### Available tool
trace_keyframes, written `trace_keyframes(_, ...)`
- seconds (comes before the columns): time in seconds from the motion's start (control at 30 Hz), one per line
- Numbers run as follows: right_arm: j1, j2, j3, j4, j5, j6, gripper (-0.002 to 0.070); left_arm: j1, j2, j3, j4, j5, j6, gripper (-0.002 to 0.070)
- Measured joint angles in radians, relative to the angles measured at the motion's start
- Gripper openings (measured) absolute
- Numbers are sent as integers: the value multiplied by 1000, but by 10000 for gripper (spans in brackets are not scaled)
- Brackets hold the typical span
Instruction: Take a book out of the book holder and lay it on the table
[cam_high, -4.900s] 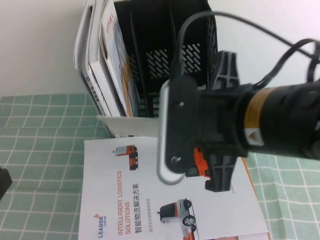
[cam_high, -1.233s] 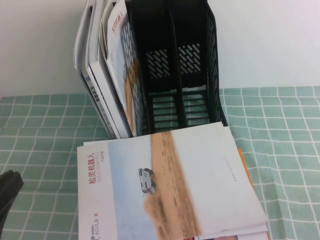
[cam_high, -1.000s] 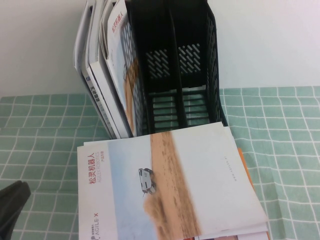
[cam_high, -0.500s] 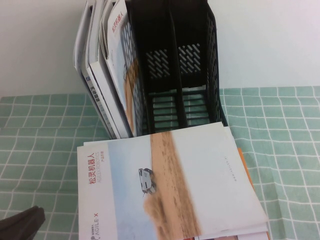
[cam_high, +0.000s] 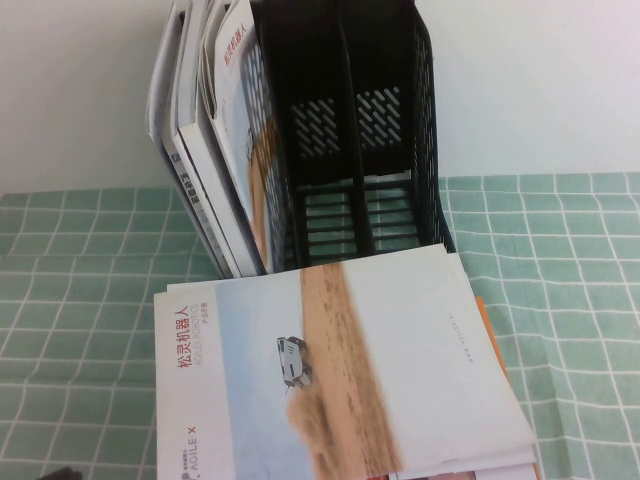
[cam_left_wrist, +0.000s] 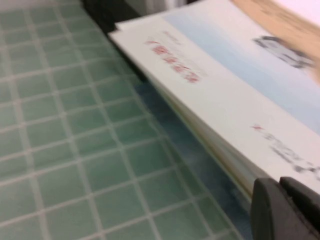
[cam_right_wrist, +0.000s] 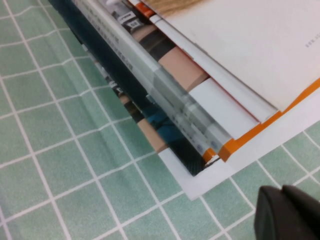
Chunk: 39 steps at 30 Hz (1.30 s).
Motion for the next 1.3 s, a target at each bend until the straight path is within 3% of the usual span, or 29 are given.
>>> trace_keyframes(0.2,0,0,0,0,0,0,-1,134,-110,0,97,-70,-18,-3)
trace_keyframes(0.4,0,0,0,0,0,0,-1,213,-156,38,121,-221,-17,-3)
trace_keyframes(0.57,0,0,0,0,0,0,-1,228,-181,149,121,-368,-16,-3)
trace_keyframes(0.73,0,0,0,0,2,0,-1,228,-240,262,100,-409,-14,-3)
trace_keyframes(0.97,0,-1,0,4,4,0,-1,228,-267,272,97,-224,-28,-3)
trace_keyframes(1.3,0,-1,0,8,4,0,-1,228,-267,272,112,-208,-60,-3)
